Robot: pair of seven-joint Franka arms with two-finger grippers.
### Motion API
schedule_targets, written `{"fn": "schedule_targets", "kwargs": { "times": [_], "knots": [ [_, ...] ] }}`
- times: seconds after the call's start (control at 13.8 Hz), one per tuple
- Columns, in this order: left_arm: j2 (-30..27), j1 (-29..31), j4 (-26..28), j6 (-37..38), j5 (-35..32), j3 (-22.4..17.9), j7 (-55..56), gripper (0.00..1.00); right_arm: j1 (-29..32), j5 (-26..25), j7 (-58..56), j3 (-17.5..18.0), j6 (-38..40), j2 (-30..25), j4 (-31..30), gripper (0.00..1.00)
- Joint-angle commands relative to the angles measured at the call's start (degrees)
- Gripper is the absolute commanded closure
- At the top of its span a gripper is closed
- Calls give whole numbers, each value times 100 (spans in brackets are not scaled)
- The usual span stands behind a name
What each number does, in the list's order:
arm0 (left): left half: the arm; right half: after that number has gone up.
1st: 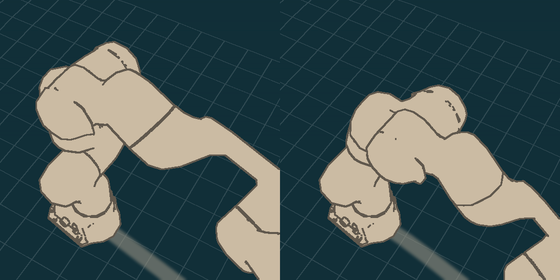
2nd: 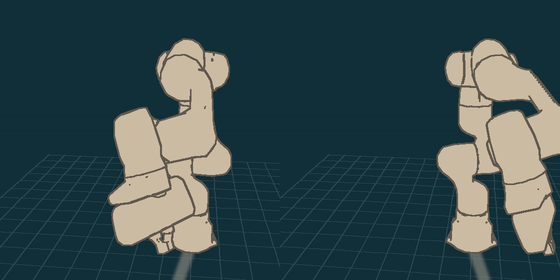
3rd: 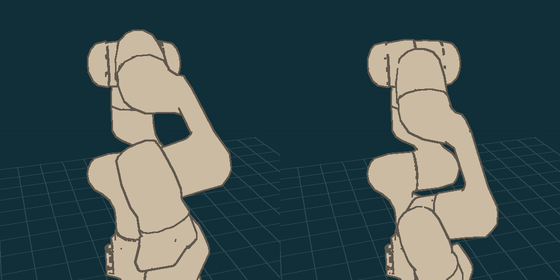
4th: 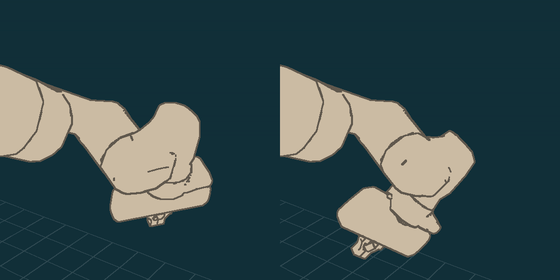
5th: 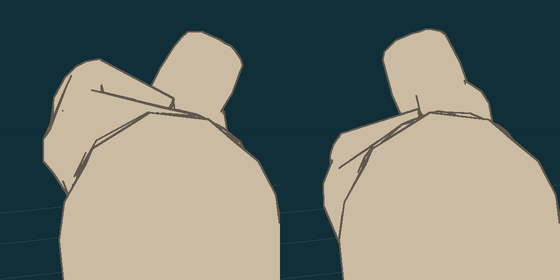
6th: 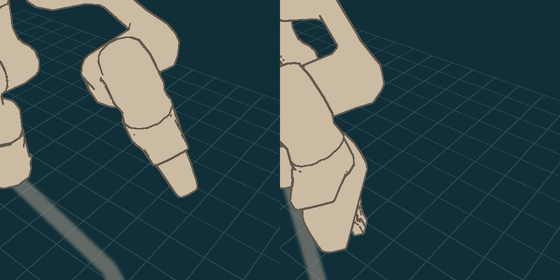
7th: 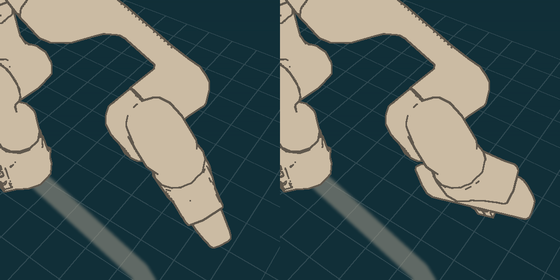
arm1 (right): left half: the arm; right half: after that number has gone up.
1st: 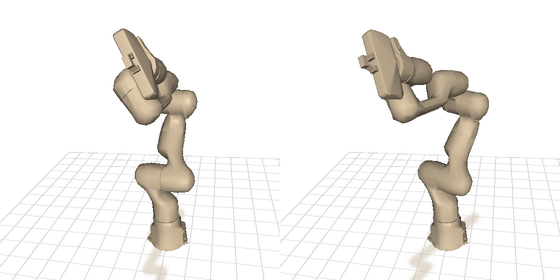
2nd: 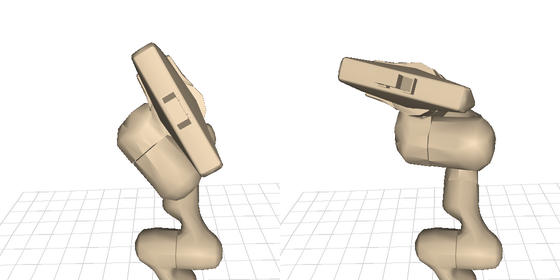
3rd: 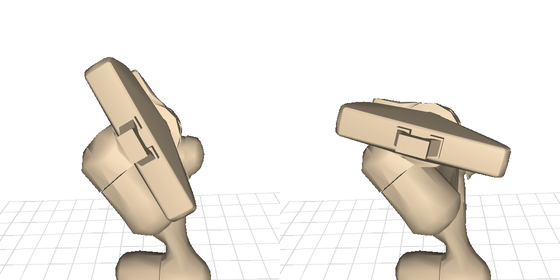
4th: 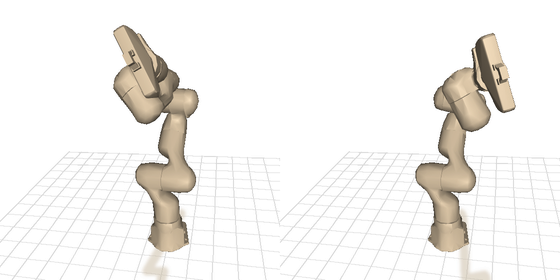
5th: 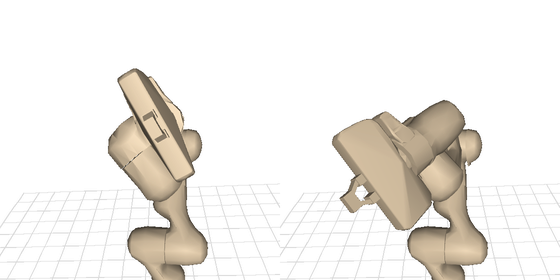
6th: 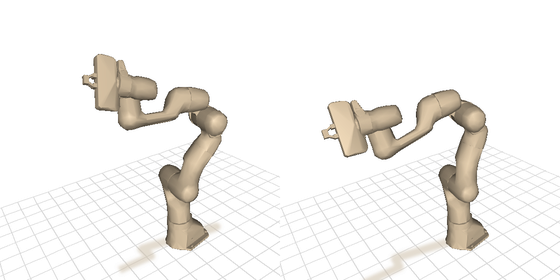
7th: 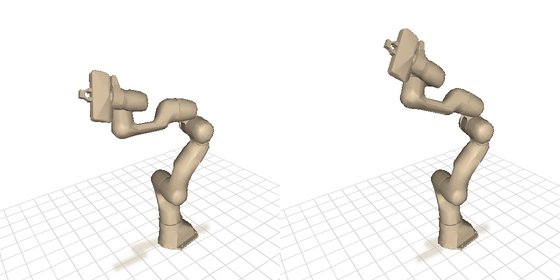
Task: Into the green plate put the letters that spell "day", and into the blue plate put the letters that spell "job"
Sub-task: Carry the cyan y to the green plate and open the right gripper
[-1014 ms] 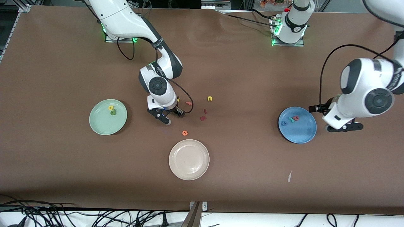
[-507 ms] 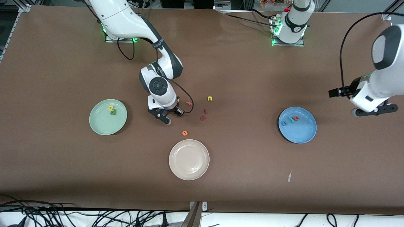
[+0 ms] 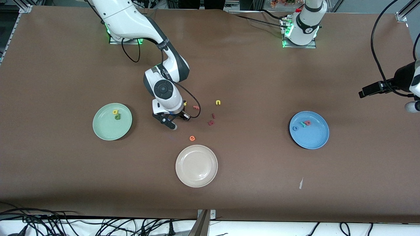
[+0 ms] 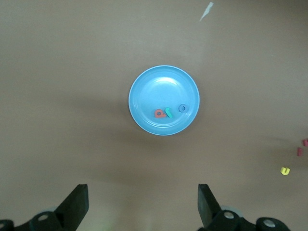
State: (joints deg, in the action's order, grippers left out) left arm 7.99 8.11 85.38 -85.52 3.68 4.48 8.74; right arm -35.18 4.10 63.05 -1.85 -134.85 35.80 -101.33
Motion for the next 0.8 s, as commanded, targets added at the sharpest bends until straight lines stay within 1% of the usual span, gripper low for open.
{"fn": "schedule_targets", "kwargs": {
  "times": [0.0,0.22,0.29,0.36,0.58,0.72],
  "knots": [
    [-131,-55,-109,263,81,1,-275,0,-6,-49,-703,-332,765,-626,-71,83],
    [-272,-46,-100,352,-15,-34,-985,0,3,-41,-1495,-762,1406,-908,-106,83],
    [-281,-46,-100,352,-138,-43,-1275,0,3,-41,-1810,-912,1609,-943,-246,83],
    [-281,-46,-100,352,-183,-43,-1426,0,3,-41,-2205,-1105,1576,-987,-447,83],
    [-272,-64,-100,238,-122,-43,-1445,0,12,-41,-2892,-1545,1243,-952,-686,83],
    [-333,-221,-100,-95,-130,-43,-1445,0,20,-41,-3262,-1774,927,-926,-923,83]
  ]
}}
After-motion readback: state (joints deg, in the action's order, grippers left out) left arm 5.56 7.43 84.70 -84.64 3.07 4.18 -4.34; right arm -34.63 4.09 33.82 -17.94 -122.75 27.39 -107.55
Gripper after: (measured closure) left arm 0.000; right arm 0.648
